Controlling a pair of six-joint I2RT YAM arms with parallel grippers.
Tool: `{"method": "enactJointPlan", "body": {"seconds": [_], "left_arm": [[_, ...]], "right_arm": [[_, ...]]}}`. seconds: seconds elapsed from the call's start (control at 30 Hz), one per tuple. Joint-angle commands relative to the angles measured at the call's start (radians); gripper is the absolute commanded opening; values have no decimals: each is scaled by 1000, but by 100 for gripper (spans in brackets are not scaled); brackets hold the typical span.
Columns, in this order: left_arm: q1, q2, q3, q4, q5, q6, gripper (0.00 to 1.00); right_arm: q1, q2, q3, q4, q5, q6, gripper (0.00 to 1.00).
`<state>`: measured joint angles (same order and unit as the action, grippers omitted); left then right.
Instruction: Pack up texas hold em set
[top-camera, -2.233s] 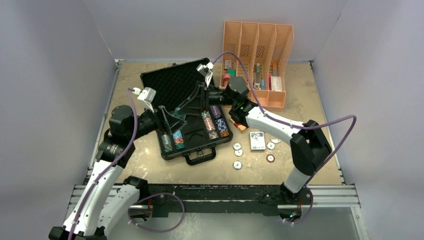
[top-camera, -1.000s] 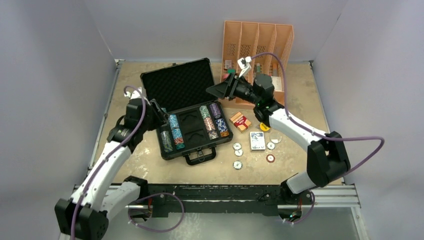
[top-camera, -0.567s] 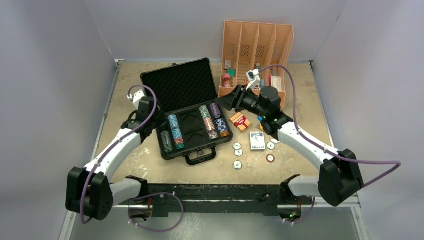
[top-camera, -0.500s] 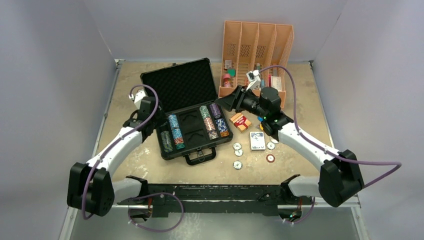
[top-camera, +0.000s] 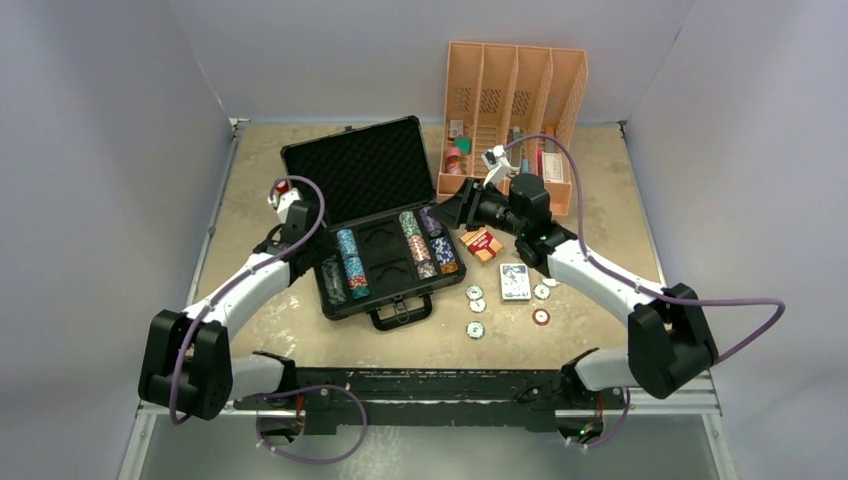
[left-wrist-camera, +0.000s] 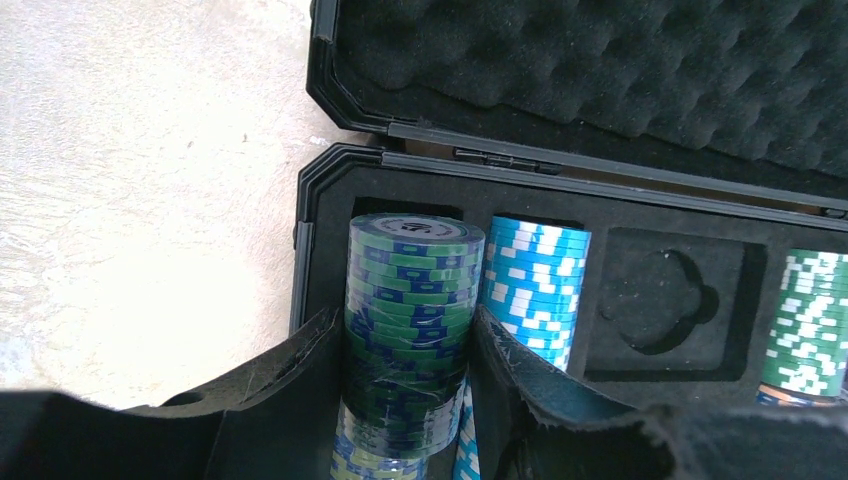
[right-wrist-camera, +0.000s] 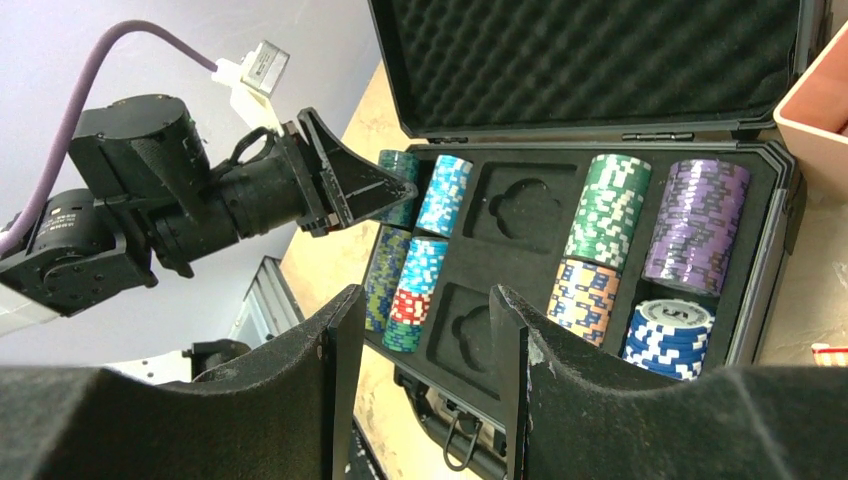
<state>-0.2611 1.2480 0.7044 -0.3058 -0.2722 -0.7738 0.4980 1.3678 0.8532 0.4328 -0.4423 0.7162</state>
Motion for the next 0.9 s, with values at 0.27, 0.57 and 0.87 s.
{"method": "enactJointPlan", "body": {"seconds": [0.27, 0.57, 0.87], "left_arm": [[-3, 69, 65, -75, 14, 17, 44], [-4, 57, 127, -138, 14, 43, 63], [-4, -69, 177, -208, -28, 50, 61]], "right_arm": [[-2, 4, 68, -17, -29, -20, 52], [-3, 2, 95, -65, -16, -29, 52], [-2, -24, 134, -165, 69, -82, 52]]}}
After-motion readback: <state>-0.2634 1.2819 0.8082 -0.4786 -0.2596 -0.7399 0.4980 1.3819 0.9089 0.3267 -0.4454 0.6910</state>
